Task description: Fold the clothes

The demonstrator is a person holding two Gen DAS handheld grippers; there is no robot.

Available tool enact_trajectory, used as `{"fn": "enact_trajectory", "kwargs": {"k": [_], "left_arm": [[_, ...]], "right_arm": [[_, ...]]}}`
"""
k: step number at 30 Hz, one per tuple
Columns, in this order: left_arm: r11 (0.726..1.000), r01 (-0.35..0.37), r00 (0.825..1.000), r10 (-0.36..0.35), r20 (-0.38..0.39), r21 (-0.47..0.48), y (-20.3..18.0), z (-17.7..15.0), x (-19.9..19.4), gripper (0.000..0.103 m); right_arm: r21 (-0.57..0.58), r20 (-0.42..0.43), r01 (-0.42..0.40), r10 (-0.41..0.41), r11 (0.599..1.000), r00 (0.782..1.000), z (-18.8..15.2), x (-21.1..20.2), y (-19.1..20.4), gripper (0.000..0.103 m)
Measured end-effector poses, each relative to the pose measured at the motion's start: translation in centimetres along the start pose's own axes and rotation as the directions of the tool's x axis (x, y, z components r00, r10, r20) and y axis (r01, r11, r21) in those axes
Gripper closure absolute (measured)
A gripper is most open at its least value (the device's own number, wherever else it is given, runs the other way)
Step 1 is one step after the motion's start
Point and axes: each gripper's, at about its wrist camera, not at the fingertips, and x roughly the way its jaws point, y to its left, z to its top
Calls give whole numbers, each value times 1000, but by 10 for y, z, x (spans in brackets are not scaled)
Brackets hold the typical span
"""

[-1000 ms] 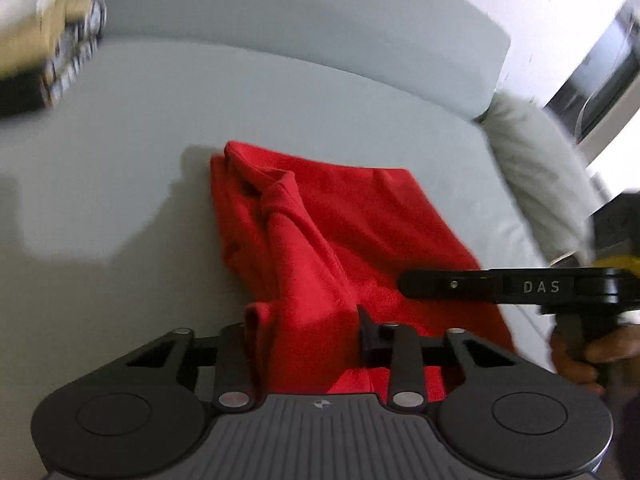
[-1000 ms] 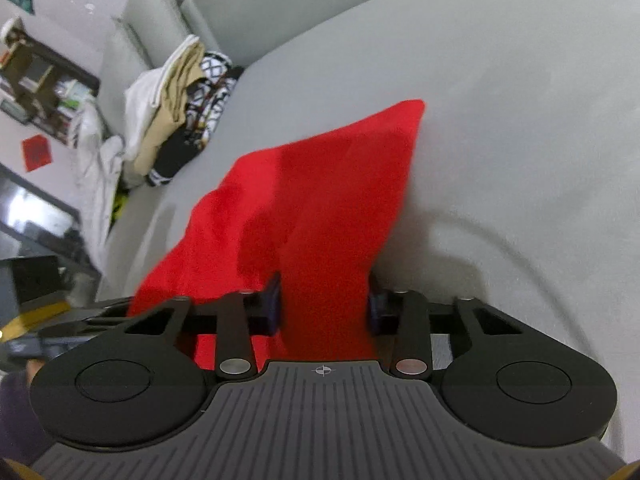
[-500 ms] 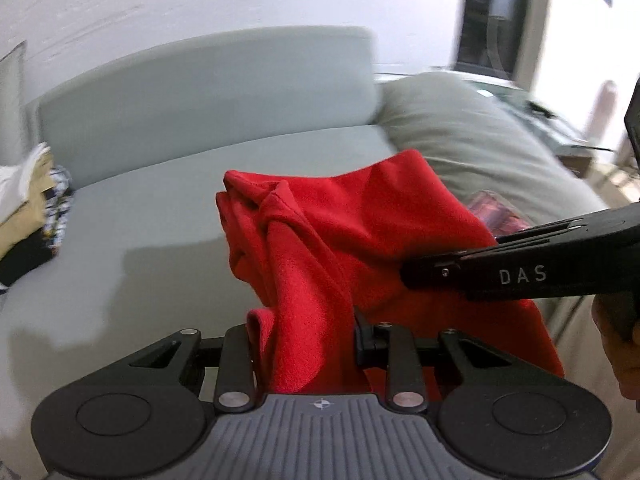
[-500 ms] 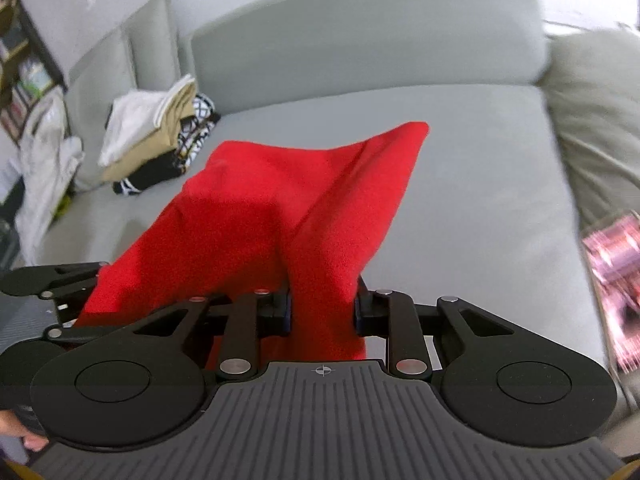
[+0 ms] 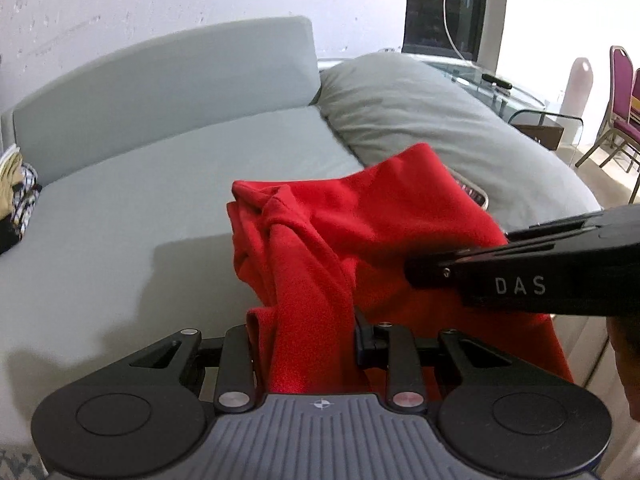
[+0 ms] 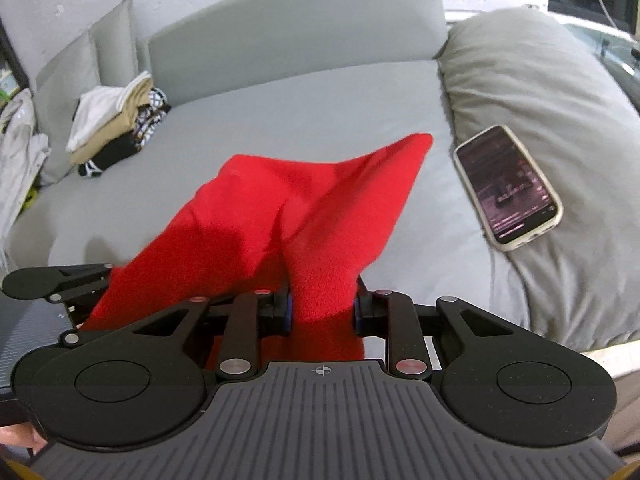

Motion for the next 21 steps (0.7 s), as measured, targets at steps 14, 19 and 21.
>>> {"fn": "enact_trajectory", "kwargs": {"k": [14,19,21], "left_arm": [[974,215,964,-223,146,71,-72,117,123,70],[961,186,981,-195,-21,-204,-35,104,186,67],[951,180,983,-184,10,-252,-16,85,173,58]], "right_arm": [[157,233,118,-153,980,960,72,-17,-147,77],[339,94,196,-240,920,966,74,17,-229,43],[429,110,162,-230,889,967,55,7,-252,41]]}}
